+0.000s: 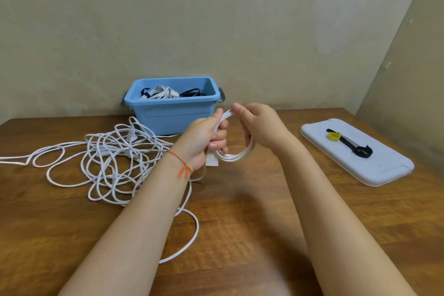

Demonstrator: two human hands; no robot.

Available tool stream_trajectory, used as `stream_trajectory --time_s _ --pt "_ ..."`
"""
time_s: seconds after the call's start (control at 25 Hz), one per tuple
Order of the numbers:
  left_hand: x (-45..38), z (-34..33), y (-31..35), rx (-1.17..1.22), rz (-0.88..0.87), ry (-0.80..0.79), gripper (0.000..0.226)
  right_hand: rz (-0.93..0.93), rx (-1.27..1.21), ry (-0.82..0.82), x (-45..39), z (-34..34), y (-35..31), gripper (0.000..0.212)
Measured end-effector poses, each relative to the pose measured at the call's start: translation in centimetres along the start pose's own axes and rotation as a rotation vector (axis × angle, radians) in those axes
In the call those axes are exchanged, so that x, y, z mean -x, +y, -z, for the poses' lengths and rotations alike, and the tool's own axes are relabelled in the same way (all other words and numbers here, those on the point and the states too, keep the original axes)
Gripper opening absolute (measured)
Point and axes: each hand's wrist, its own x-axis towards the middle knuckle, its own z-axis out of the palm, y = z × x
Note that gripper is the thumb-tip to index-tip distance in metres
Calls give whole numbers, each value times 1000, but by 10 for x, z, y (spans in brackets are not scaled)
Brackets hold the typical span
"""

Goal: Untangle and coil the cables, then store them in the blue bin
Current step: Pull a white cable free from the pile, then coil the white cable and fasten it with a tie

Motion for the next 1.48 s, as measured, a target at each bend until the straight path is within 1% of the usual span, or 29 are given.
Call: stream_trajectory --time_s 0.08,0.12,0.2,0.28,0.36,0.44,0.56,0.68,0.88,0.92,0.96,1.0,1.08,1.12,1.16,1.24,1.32,1.4,1.48 --pt "-4 -16 -9 -68 -11 56 40 -25 1 -14 6 9 14 52" --pt "-8 -26 -13 -95 -12 84 40 -44 12 12 8 18 23 52" --pt "-17 -46 -21 -96 -2 124 39 -104 115 142 10 41 53 48" --pt "-29 -70 -28 -30 35 119 40 -182 269 297 12 70 95 33" --pt "-43 -95 -40 77 119 79 42 -270 411 387 18 98 136 20" --pt "-54 -111 -54 213 232 51 43 -327 578 366 21 112 161 28" --pt "-70 -124 -75 399 378 79 43 -282 788 247 16 117 182 34" --pt "-77 -118 -87 421 417 105 43 -248 843 158 8 110 199 34" --pt "-79 -117 -91 409 426 113 42 -220 899 186 1 106 204 31" --pt "-79 -118 -91 404 430 118 42 -193 848 201 2 106 201 31" --pt "-78 -119 -91 416 436 126 41 -170 730 227 4 106 194 28" --pt "-77 -117 -90 444 444 143 41 -157 551 263 7 105 183 22" --pt "-70 -105 -84 508 430 212 38 -132 99 309 14 103 156 9" --pt "-66 -98 -81 528 410 245 35 -118 -81 300 19 100 140 5" --pt "-60 -90 -77 535 389 264 30 -100 -226 275 23 94 125 6" --pt "-44 -73 -71 520 360 245 19 -78 -469 175 32 76 97 10" --pt "-27 -61 -66 504 346 173 21 -88 -585 70 38 55 76 11" --pt "-10 -50 -63 498 318 110 28 -135 -562 32 43 33 61 11" --pt "3 -42 -64 433 246 70 22 -168 -540 16 48 16 54 13"
